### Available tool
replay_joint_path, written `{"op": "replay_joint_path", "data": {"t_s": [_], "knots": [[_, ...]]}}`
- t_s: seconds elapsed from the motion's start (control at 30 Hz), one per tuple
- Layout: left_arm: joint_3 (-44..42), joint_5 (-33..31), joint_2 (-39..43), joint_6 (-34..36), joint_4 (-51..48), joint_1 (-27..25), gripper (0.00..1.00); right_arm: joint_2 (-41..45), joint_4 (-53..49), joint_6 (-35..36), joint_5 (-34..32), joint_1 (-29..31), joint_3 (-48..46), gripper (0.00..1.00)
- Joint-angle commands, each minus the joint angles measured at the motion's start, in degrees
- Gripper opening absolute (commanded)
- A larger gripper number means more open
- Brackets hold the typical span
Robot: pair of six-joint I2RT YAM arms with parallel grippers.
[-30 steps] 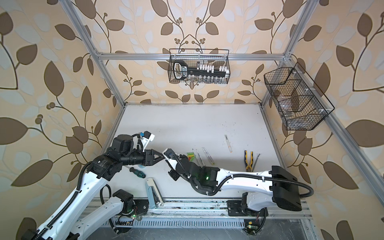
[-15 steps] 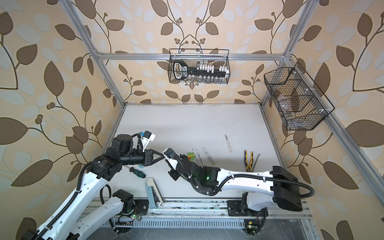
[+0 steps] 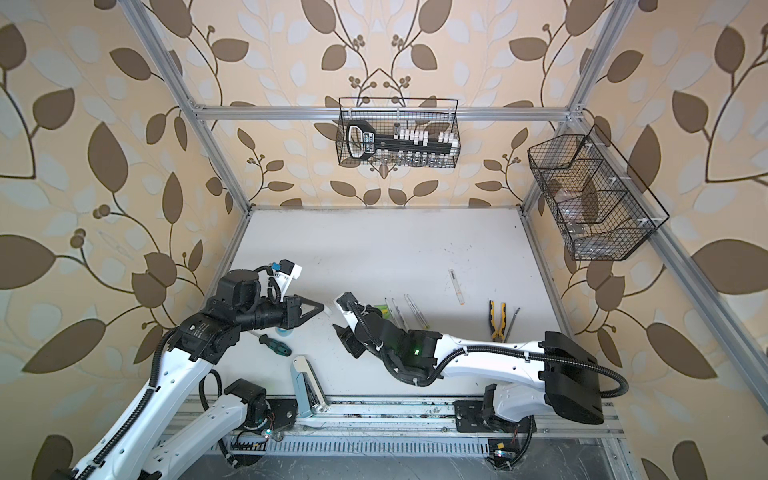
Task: Insert the pens into the pen caps
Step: 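Raise the pink-tipped highlighter upright with the right gripper while the left holds a cap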
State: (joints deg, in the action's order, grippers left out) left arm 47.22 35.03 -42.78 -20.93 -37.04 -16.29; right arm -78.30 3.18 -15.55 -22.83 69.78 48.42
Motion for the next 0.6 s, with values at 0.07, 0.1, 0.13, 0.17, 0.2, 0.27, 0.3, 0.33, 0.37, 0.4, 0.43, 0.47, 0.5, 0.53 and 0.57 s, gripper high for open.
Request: {"op": "replay_joint_path", "data": {"t_s": [0.07,0.1,0.13,0.17,0.2,0.27,0.3,0.33,0.37,0.4,0.43,0.47,0.5,0.53,0.57], "knots": [[0.79,-10.59,2.23,2.11,-2.74,2.68,0.0,-6.8,-13.8,-10.47,1.75,-2.64,-0.35,0.61],[0.85,-11.59,2.87,2.42,-2.79,3.08,0.0,-8.39,-15.47,-12.04,2.27,-3.24,-0.18,0.61],[0.75,-12.14,3.65,2.63,-2.74,3.43,0.0,-9.88,-16.46,-13.41,3.13,-3.7,-0.21,0.61],[0.56,-12.34,4.49,2.76,-2.5,3.74,0.0,-11.01,-17.21,-14.4,3.83,-4.09,-0.1,0.61],[0.29,-12.51,5.53,2.8,-2.11,4.05,0.0,-12.16,-17.82,-15.21,4.65,-4.35,0.0,0.6],[-0.11,-12.53,7.01,2.82,-1.65,4.42,0.0,-14.03,-18.35,-16.4,6.37,-4.64,0.24,0.6],[-0.28,-12.52,7.5,2.93,-1.64,4.43,0.0,-15.22,-18.55,-16.85,7.09,-4.74,0.45,0.6],[-0.24,-12.49,7.75,2.93,-1.64,4.45,0.0,-16.03,-18.82,-17.29,7.62,-4.72,0.78,0.6],[-0.28,-12.45,7.76,2.92,-1.64,4.43,0.0,-16.82,-18.82,-17.4,8.15,-4.74,1.08,0.59],[-0.24,-12.29,7.65,3.01,-1.64,4.44,0.0,-17.82,-19.02,-17.64,8.54,-4.73,1.46,0.59],[-0.22,-12.18,7.4,3.05,-1.64,4.44,0.0,-18.84,-19.37,-17.75,8.72,-4.82,2.01,0.58],[-0.12,-11.98,7.15,3.17,-1.64,4.51,0.0,-19.64,-19.78,-17.9,8.79,-4.87,2.51,0.57],[-0.04,-11.83,6.94,3.17,-1.74,4.52,0.0,-20.56,-20.27,-17.99,8.92,-5.03,3.07,0.56],[-0.03,-11.74,6.84,3.2,-1.72,4.52,0.0,-21.44,-20.92,-18.25,9.09,-5.29,3.58,0.54],[-0.07,-11.58,6.91,3.19,-1.73,4.52,0.0,-22.08,-21.39,-18.34,9.27,-5.49,4.01,0.52]]}}
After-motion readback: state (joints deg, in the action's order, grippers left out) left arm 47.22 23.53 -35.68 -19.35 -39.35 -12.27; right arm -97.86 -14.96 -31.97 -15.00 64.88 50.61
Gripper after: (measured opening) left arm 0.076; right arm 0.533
